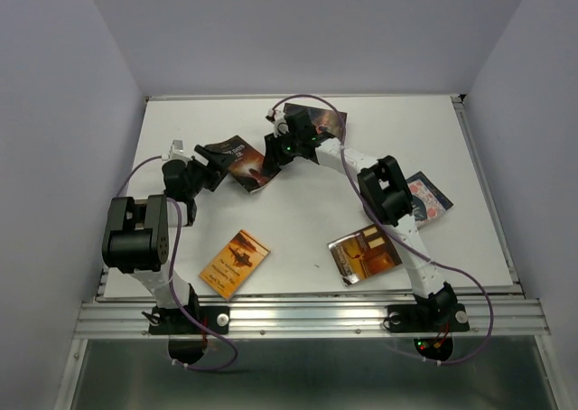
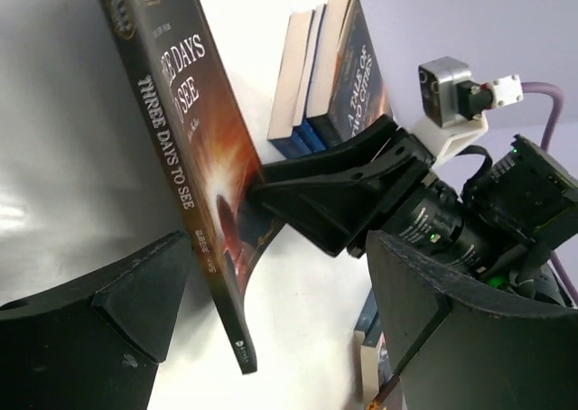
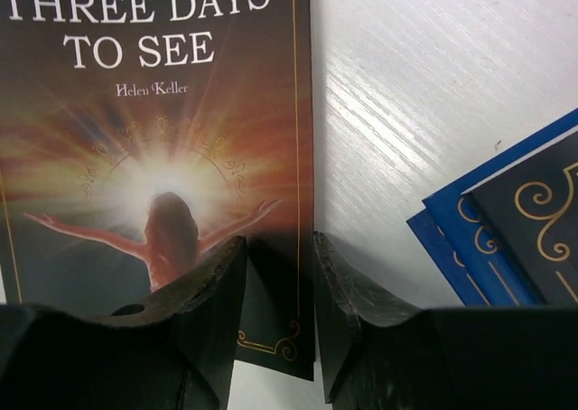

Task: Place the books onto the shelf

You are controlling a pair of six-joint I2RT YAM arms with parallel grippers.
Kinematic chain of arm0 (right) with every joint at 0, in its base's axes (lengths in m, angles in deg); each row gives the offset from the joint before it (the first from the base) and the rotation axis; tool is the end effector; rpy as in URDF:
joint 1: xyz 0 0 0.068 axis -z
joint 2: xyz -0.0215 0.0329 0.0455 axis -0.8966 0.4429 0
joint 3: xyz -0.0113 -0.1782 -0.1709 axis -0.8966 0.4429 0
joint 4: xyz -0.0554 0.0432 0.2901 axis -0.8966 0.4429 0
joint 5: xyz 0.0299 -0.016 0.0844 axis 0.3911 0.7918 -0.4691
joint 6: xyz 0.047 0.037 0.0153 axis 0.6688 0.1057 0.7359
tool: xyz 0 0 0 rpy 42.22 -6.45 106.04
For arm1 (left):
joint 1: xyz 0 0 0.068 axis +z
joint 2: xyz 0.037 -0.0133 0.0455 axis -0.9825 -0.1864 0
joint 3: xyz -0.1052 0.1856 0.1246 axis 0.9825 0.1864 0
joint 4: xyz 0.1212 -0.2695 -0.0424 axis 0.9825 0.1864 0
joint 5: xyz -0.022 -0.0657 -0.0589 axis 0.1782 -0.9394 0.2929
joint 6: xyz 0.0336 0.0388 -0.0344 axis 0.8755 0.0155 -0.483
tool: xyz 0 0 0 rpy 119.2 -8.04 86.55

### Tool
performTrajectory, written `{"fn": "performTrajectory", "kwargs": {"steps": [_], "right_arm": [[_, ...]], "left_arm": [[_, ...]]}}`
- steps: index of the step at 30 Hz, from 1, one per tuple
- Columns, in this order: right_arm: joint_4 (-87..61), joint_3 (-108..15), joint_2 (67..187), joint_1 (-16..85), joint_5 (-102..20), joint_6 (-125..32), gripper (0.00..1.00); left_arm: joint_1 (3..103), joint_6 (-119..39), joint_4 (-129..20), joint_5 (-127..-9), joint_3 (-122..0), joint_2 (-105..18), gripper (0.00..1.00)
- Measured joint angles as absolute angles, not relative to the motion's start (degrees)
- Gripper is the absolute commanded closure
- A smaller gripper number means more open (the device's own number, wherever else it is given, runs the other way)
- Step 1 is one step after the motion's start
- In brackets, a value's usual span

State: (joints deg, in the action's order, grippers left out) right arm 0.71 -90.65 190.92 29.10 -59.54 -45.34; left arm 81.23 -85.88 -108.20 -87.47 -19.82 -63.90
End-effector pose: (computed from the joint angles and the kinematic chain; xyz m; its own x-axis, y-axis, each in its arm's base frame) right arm 0.4717 0.3503 0.1116 -0.6234 -0.2769 -0.7312 -0.7105 0.5911 0.3819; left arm 0.3344 -0.0102 0.1016 -0.4449 -0.7588 -0.4757 0.1043 0.4837 -0.8690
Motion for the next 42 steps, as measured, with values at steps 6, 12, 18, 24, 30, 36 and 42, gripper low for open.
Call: {"fn": "performTrajectory", "kwargs": {"steps": [6, 12, 18, 24, 30, 36, 42], "right_arm": [[1.08, -90.06, 190.92, 27.94, -64.67, -42.87, 0.61], [1.52, -89.86, 190.9, 26.92, -66.55, -42.41, 0.6], [1.63, -89.86, 190.88, 27.0, -66.64, -42.19, 0.6], [1.6, -89.67, 190.84, 26.92, -67.36, -41.38, 0.47], [1.32, -86.87, 188.72, 26.65, -69.29, -41.16, 0.22], [2.04, -78.52, 182.36, 26.5, -68.91, -40.95, 0.04], [-2.44, -64.79, 173.04, 27.42, -70.42, -35.59, 0.01]], "left_arm": [[79.66, -84.67, -108.2, -89.42, -24.33, -67.62, 0.14], [79.05, -83.65, -105.8, -90.18, -26.25, -72.93, 0.29], [78.92, -82.14, -100.18, -88.32, -26.67, -72.6, 0.73], [77.93, -78.8, -89.89, -84.59, -29.33, -69.3, 1.0], [77.06, -75.19, -83.85, -82.07, -30.47, -64.67, 1.0], [76.73, -74.64, -81.25, -79.8, -30.45, -59.66, 1.0], [76.73, -77.18, -81.08, -78.03, -30.36, -54.66, 1.0]]}}
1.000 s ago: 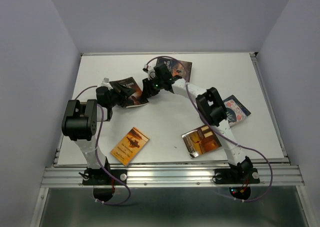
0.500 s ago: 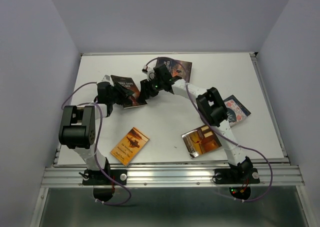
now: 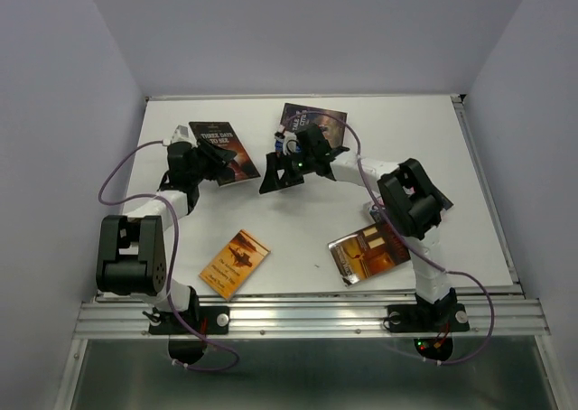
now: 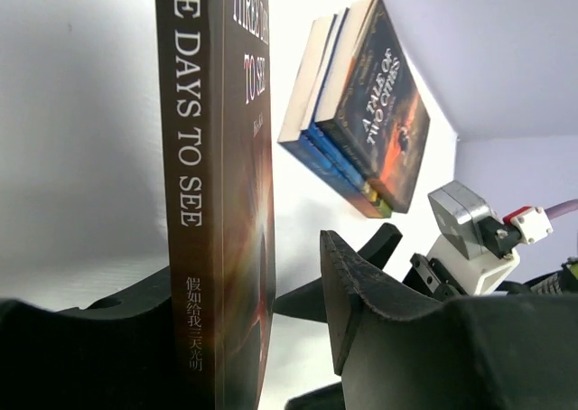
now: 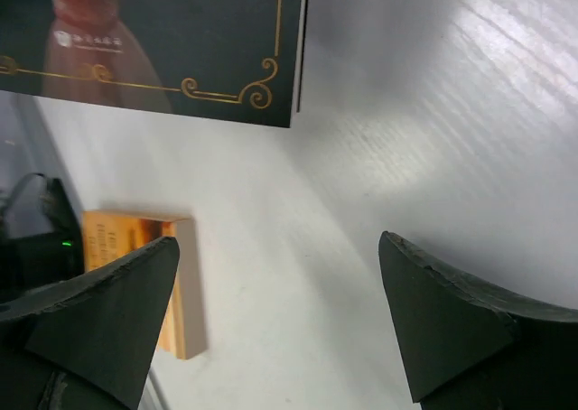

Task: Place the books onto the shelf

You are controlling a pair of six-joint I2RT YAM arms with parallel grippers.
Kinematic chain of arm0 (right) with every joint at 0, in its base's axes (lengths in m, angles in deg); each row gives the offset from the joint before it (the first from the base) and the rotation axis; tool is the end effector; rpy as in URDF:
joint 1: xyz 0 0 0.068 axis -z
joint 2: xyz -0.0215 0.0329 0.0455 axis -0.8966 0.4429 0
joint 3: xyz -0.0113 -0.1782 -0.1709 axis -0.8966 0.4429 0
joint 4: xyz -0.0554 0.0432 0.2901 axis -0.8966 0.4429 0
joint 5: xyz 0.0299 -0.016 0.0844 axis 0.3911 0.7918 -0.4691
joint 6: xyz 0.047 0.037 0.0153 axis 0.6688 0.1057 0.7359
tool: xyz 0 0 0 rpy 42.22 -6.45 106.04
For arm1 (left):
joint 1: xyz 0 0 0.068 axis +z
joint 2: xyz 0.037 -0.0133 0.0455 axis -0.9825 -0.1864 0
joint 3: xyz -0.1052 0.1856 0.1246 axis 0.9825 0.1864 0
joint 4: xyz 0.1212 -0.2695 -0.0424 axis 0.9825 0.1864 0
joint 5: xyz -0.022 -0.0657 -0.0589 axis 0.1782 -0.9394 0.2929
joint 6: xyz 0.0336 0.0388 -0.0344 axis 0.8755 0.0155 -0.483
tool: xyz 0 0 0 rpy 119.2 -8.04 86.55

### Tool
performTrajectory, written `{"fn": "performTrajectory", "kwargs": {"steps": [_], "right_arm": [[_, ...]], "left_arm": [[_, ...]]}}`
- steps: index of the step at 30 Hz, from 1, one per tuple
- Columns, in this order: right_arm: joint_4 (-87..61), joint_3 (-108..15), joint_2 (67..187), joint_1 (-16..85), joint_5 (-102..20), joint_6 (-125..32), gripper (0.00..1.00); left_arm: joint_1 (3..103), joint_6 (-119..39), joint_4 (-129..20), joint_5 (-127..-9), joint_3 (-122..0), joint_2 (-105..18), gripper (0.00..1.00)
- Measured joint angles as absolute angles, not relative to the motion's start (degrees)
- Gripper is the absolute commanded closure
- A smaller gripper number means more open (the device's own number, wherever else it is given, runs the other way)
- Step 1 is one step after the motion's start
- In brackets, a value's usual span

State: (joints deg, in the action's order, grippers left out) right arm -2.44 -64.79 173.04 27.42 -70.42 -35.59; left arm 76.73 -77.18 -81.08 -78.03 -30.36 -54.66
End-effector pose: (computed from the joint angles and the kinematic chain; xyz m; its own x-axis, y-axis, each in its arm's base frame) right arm 0.3980 0.3269 0.1218 -0.7827 -0.2710 -0.5602 -0.6125 0.4953 0.6161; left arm 0.3618 -0.0306 0.1604 -0.4424 -0.6913 -0.5712 0.0200 0.6292 -0.7770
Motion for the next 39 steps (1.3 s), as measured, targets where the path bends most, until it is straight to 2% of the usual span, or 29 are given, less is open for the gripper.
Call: {"fn": "performTrajectory", "kwargs": {"steps": [8, 14, 17, 20, 21, 23, 28, 29, 30, 31, 34, 39], "right_arm": [[-29.3, -50.91, 168.39, 29.69, -79.91, -15.94, 0.0], [-49.1, -48.12, 168.45, 29.61, -81.98, -0.6, 0.03], [-56.93, -48.16, 168.63, 29.65, -80.69, 5.61, 0.19], [-61.67, -48.31, 168.91, 29.61, -79.16, 9.11, 0.31], [-63.4, -48.29, 168.98, 29.61, -78.31, 10.13, 0.41], [-65.06, -48.29, 168.98, 29.61, -77.26, 11.1, 0.48], [-67.44, -48.12, 168.98, 29.63, -74.49, 13.13, 0.79], [-67.86, -47.81, 168.96, 29.63, -74.18, 13.24, 0.84], [-67.99, -47.63, 168.96, 29.63, -74.09, 13.57, 0.99], [-68.14, -47.0, 168.72, 29.63, -73.81, 13.61, 0.99], [-67.49, -45.43, 167.58, 29.56, -73.39, 12.52, 0.99], [-61.78, -41.86, 163.69, 30.59, -73.2, 7.69, 0.99]], "left_arm": [[76.47, -85.66, -89.34, -82.79, -26.38, -54.2, 1.0], [74.26, -90.69, -94.67, -85.31, -25.97, -52.86, 1.0], [73.48, -91.36, -95.37, -85.07, -25.97, -50.26, 1.0], [72.73, -91.41, -95.37, -84.89, -25.97, -47.07, 1.0], [72.54, -91.41, -95.61, -84.91, -25.97, -46.24, 1.0], [72.27, -91.41, -95.94, -84.87, -25.94, -45.52, 1.0], [72.19, -91.3, -96.01, -84.67, -25.68, -45.39, 1.0], [72.16, -90.97, -95.7, -84.65, -25.68, -45.39, 0.91], [72.14, -90.14, -95.0, -84.56, -25.68, -45.39, 0.6], [72.12, -89.68, -94.26, -84.48, -25.68, -45.39, 0.43], [72.08, -86.82, -91.26, -84.56, -25.73, -45.39, 0.03], [71.95, -81.46, -85.93, -84.43, -26.54, -44.56, 0.01]]}}
